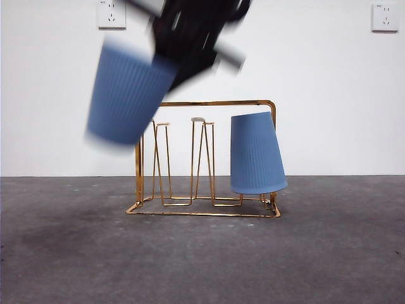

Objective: Pick up cup 1,put cup 1 in the cup rack,pick up cup 2,put cup 2 in the cup rack

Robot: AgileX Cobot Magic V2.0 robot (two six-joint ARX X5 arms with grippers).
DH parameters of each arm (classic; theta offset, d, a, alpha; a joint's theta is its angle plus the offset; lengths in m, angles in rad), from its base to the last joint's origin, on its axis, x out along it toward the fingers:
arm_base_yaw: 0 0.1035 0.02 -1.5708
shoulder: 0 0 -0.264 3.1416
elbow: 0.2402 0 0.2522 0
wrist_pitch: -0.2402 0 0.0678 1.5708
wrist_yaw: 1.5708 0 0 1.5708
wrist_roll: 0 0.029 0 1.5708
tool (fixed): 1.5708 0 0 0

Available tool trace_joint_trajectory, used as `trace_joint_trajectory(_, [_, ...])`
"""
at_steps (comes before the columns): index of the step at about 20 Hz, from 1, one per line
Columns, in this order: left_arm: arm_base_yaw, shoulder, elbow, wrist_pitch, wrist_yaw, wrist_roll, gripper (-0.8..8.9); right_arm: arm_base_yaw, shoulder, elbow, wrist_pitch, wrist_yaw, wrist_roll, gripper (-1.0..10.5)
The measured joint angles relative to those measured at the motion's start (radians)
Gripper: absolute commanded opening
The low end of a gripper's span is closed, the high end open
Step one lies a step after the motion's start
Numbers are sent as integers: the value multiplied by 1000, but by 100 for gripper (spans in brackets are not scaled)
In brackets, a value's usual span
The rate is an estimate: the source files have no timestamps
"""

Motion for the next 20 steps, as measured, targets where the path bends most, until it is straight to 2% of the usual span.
trace_joint_trajectory(2, [0, 26, 0, 103, 9, -11, 410, 0, -166, 0, -11, 91, -33, -12])
trace_joint_trajectory(5, [0, 87, 0, 200, 43, -23, 413, 0, -407, 0, -11, 176, -88, -12])
trace_joint_trajectory(8, [0, 180, 0, 383, 174, -68, 414, 0, -617, 1, -11, 236, -153, -12])
trace_joint_trajectory(14, [11, 342, 0, 830, 514, -271, 448, 0, -824, 1, 55, 262, -253, -12])
trace_joint_trajectory(18, [13, 461, 0, 1134, 644, -455, 449, 0, -890, 1, 100, 261, -291, -12])
trace_joint_trajectory(20, [12, 517, 0, 1288, 664, -557, 449, 0, -909, 1, 113, 261, -307, -12])
